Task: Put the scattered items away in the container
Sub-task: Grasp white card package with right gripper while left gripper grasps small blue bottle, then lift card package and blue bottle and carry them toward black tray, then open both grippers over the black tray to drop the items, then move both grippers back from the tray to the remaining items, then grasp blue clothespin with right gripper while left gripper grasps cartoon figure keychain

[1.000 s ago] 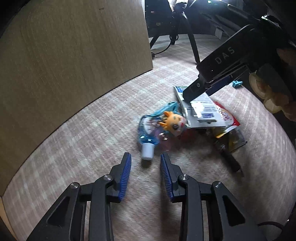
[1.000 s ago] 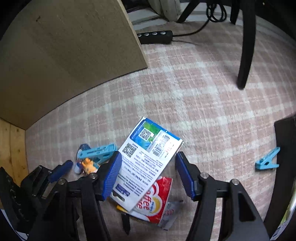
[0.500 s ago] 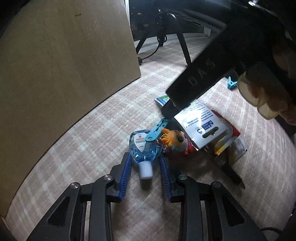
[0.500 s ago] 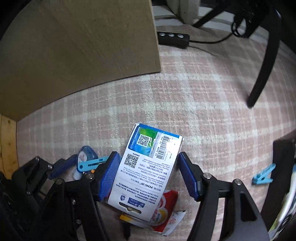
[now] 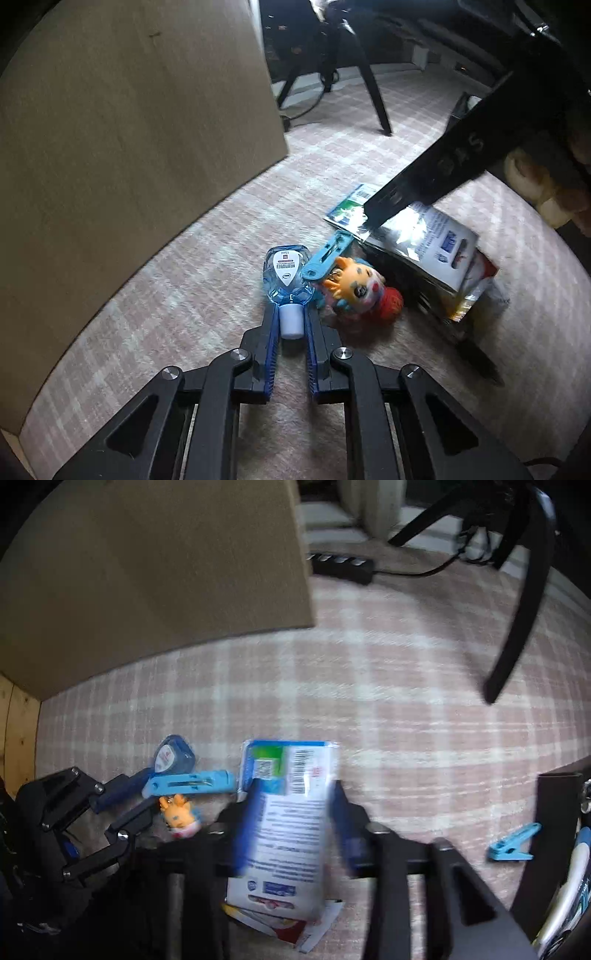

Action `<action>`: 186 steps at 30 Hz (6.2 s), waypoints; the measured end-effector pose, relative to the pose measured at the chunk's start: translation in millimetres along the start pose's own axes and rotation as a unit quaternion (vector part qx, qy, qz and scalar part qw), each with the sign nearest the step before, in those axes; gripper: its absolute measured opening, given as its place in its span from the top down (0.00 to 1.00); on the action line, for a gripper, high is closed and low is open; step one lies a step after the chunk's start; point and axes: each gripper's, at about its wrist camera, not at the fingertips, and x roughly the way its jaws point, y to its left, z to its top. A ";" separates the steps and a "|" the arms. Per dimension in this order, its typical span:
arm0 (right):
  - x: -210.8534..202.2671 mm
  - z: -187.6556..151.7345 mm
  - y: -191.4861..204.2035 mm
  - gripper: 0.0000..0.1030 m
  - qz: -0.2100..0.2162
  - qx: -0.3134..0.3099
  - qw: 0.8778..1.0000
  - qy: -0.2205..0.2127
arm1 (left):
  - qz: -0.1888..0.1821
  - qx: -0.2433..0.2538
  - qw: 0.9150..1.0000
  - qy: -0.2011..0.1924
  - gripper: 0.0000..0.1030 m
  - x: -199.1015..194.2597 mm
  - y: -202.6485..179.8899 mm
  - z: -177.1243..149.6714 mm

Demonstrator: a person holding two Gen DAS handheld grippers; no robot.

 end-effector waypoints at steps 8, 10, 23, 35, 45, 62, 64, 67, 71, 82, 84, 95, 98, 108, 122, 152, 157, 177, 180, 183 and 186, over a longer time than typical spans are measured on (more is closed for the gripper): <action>2.8 2.6 -24.7 0.68 0.038 0.026 0.999 0.017 | 0.016 -0.045 0.999 -0.004 0.88 -9.2 11.1 -13.2; 1.1 6.1 -25.0 0.53 0.042 0.034 0.998 0.013 | 0.022 -0.050 0.999 -0.005 0.88 -11.8 11.1 -18.4; 14.1 38.3 22.0 0.48 0.032 0.033 0.997 0.066 | 0.025 -0.061 0.998 -0.011 0.88 -14.7 11.4 -25.6; 8.7 35.5 88.5 0.47 -0.057 -0.056 0.995 0.057 | 0.028 -0.074 0.997 -0.017 0.88 -21.2 16.7 -30.8; -26.7 4.1 56.1 0.49 0.016 -0.002 1.000 0.015 | 0.031 -0.105 0.993 -0.049 0.88 -51.7 17.7 -34.9; -115.8 -27.5 -53.5 0.49 0.110 0.066 0.987 -0.099 | 0.020 -0.097 0.989 -0.107 0.88 -101.6 -33.2 6.5; -121.8 -35.1 -70.1 0.48 0.104 0.080 0.984 -0.118 | 0.014 -0.081 0.990 -0.117 0.88 -104.6 -50.4 20.3; -155.3 -70.3 -113.3 0.48 0.080 0.100 0.978 -0.163 | 0.001 -0.058 0.990 -0.129 0.88 -103.2 -79.4 44.7; -184.7 -110.9 -181.5 0.48 0.051 0.147 0.966 -0.206 | -0.034 -0.033 0.988 -0.149 0.88 -101.0 -124.6 80.0; -230.6 -184.5 -313.7 0.48 -0.018 0.245 0.938 -0.243 | -0.140 0.025 0.974 -0.175 0.88 -81.3 -276.1 187.5; -223.1 -185.2 -318.0 0.45 -0.023 0.240 0.941 -0.236 | -0.157 0.022 0.975 -0.156 0.69 -68.3 -296.5 203.4; -234.4 -195.0 -329.0 0.44 -0.042 0.255 0.927 -0.272 | -0.129 0.019 0.983 -0.129 0.55 -59.5 -307.5 199.0; -230.7 -191.8 -319.6 0.44 -0.031 0.242 0.932 -0.269 | -0.117 0.005 0.985 -0.129 0.55 -63.9 -296.1 190.6; -218.7 -167.8 -248.5 0.44 0.011 0.124 0.956 -0.267 | -0.039 -0.051 0.990 -0.129 0.55 -92.3 -228.0 125.7; -143.4 -115.4 -105.8 0.44 0.064 -0.052 0.980 -0.183 | 0.110 -0.211 0.969 -0.069 0.55 -116.1 -66.1 -11.6; 38.2 45.6 42.5 0.44 0.133 -0.019 0.991 -0.007 | 0.077 -0.313 0.947 -0.005 0.67 -6.2 -36.3 -5.6; 47.6 47.6 73.6 0.45 0.117 -0.037 0.992 -0.002 | 0.085 -0.324 0.942 -0.011 0.67 -16.1 -35.9 -18.5; 27.6 15.2 72.5 0.88 0.115 -0.069 0.990 -0.040 | 0.091 -0.362 0.927 -0.033 0.68 -70.3 -34.2 -52.8; 6.1 7.2 54.4 0.88 0.137 -0.062 0.987 -0.066 | 0.094 -0.358 0.928 -0.043 0.68 -86.9 -36.0 -49.3; -25.4 -23.0 45.5 0.88 0.152 -0.058 0.982 -0.101 | 0.102 -0.344 0.932 -0.057 0.68 -100.5 -42.6 -33.9; -54.2 -47.5 22.5 0.88 0.159 -0.050 0.977 -0.133 | 0.101 -0.329 0.936 -0.075 0.68 -113.6 -51.8 -18.7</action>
